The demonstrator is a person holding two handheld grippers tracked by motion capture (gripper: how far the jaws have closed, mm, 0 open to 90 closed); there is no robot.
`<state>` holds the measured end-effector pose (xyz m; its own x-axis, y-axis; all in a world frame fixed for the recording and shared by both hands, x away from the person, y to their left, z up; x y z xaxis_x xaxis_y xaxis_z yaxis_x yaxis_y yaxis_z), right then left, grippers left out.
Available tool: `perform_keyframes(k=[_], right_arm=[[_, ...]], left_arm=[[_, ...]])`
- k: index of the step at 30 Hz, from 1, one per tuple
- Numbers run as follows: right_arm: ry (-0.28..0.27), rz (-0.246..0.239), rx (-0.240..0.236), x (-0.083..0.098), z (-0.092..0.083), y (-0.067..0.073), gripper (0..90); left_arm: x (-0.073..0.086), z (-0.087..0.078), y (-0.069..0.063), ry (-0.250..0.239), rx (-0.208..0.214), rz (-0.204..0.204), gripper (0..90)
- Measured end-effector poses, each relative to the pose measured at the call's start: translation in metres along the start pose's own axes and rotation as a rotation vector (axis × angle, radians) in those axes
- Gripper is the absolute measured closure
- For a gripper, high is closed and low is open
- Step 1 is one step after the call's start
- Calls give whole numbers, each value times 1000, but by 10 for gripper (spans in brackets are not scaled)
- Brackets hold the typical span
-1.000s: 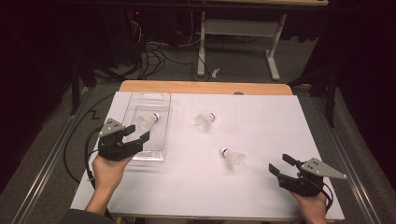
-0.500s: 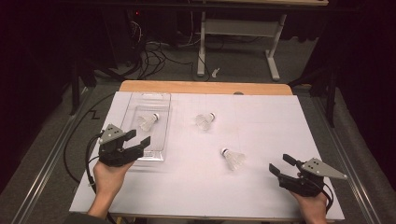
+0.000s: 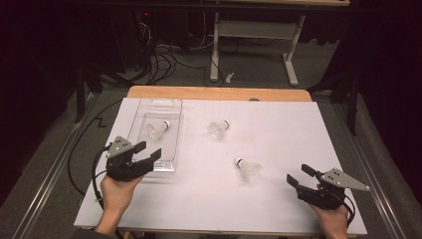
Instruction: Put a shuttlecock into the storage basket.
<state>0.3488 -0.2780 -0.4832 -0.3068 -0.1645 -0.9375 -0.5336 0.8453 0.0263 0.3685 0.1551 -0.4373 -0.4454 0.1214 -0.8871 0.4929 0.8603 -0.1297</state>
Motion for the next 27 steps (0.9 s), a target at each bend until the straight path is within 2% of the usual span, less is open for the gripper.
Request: perform_keyframes(k=[15,27], right_arm=[[-8,7,-5,0,-2,0,325],[-4,-1,-6,0,-2,1,325]], left_arm=[[6,1,-11,-13,23,-1,392],[5,5,-22,-11,47,23,391]])
Point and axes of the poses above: each handheld gripper's, and its own axes: z roughly forward along the jaws, x roughly out of its underside, y roughly to its left, the point moved 10 cm from there along z, roughly forward along the jaws, and after that the axes turned 3 degrees about -y, right-handed, at the moved point
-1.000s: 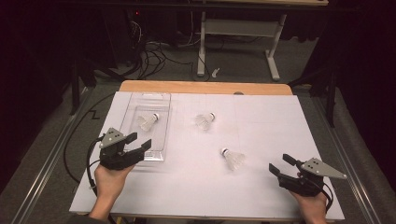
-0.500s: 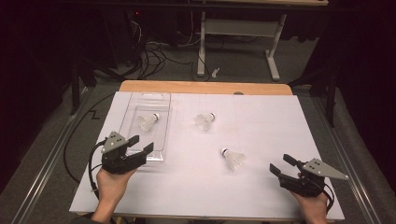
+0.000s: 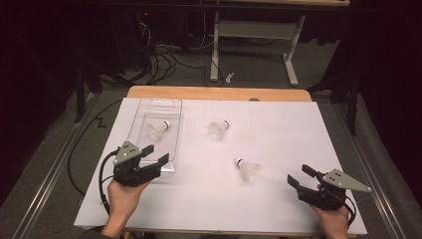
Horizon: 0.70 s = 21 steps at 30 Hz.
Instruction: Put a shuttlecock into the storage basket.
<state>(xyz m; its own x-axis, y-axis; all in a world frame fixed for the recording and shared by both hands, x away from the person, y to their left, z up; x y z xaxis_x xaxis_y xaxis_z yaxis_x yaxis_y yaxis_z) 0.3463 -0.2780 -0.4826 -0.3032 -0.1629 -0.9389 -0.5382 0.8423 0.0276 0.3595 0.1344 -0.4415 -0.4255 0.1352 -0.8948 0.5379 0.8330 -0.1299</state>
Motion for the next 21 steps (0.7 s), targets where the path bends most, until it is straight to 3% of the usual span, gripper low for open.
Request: perform_keyframes(k=[21], right_arm=[[-1,-1,-4,0,0,0,324]], left_arm=[[-5,14,-13,7,33,26,396]])
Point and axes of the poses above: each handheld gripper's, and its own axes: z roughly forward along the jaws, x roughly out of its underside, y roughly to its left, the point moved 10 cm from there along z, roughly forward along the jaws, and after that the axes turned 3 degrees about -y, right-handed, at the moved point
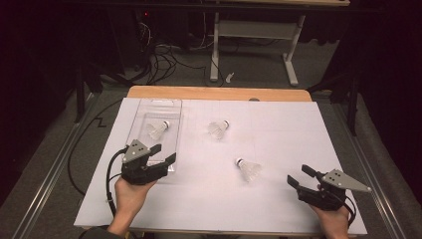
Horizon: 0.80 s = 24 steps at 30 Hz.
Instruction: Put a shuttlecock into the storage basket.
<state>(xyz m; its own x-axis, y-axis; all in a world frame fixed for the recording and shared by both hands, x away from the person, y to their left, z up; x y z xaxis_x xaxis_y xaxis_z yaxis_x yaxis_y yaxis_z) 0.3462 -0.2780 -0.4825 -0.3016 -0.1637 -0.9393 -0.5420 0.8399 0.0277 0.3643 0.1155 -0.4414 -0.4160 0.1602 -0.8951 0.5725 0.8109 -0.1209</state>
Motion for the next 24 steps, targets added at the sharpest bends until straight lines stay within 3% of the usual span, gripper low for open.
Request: perform_keyframes(k=[24], right_arm=[[-1,-2,-1,0,0,0,325]], left_arm=[[-9,23,-16,13,46,26,396]])
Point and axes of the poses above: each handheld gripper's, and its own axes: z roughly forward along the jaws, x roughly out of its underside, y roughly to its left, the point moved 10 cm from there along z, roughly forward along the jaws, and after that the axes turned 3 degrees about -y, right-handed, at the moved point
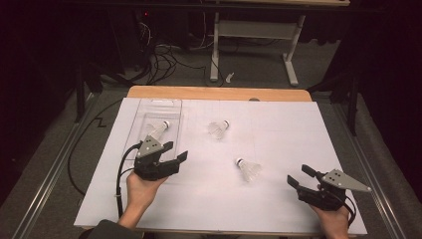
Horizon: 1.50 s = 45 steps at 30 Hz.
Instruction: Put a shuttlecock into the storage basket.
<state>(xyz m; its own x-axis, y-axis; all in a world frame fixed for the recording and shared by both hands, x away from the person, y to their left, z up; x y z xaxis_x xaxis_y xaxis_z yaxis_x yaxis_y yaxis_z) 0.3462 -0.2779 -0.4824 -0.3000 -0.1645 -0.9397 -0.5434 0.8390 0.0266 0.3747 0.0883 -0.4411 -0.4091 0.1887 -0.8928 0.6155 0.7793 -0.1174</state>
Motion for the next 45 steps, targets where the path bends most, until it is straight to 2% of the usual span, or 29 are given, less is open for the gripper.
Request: perform_keyframes(k=[31,45], right_arm=[[2,-2,-1,0,0,0,325],[0,-2,0,0,0,0,326]], left_arm=[[-15,24,-10,15,28,24,402],[-19,34,-8,19,23,20,406]])
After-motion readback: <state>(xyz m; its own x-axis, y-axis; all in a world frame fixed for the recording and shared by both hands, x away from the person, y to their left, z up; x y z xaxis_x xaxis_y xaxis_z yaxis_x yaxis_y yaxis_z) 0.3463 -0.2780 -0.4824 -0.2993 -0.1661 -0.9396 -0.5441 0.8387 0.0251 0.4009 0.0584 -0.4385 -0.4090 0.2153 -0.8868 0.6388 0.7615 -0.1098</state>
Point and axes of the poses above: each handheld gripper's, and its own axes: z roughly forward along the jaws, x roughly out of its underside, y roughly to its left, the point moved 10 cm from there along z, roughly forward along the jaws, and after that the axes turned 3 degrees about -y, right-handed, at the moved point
